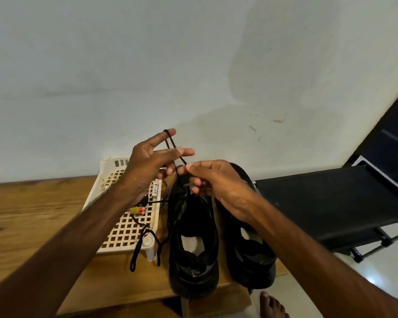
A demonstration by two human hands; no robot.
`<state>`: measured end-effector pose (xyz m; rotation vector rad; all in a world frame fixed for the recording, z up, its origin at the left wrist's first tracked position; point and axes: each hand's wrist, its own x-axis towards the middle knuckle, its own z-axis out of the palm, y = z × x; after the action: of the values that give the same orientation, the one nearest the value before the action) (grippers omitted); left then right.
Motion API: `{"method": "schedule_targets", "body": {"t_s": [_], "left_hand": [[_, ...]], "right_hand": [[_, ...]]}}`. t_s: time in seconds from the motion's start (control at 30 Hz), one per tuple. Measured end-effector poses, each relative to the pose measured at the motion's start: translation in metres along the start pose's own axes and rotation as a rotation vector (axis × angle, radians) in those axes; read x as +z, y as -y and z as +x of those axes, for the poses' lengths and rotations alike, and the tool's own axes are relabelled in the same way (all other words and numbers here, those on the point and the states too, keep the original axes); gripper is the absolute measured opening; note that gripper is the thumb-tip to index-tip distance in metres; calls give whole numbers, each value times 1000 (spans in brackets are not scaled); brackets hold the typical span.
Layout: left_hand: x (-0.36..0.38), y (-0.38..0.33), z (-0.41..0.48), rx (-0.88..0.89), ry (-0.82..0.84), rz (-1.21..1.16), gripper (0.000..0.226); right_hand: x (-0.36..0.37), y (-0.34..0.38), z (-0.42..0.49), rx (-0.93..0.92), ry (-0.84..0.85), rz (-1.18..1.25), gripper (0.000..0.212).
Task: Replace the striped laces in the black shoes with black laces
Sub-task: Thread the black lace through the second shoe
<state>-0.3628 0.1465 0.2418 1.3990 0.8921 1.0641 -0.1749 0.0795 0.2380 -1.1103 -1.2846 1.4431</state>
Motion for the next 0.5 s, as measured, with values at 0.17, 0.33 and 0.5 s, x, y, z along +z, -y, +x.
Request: {"method": "schedule_targets", "body": {"t_s": [0.17, 0.33, 0.5], "left_hand": [[-20, 5, 12, -212, -315, -239, 24], [-20, 13, -2, 18, -461, 881, 42], [33, 2, -19, 389, 14, 846, 25]], "right_hand": [[-25, 11, -1, -20, -34, 120, 31], [-36, 13, -2, -9, -118, -168, 34], [-17, 6, -1, -10, -16, -389, 35]]}}
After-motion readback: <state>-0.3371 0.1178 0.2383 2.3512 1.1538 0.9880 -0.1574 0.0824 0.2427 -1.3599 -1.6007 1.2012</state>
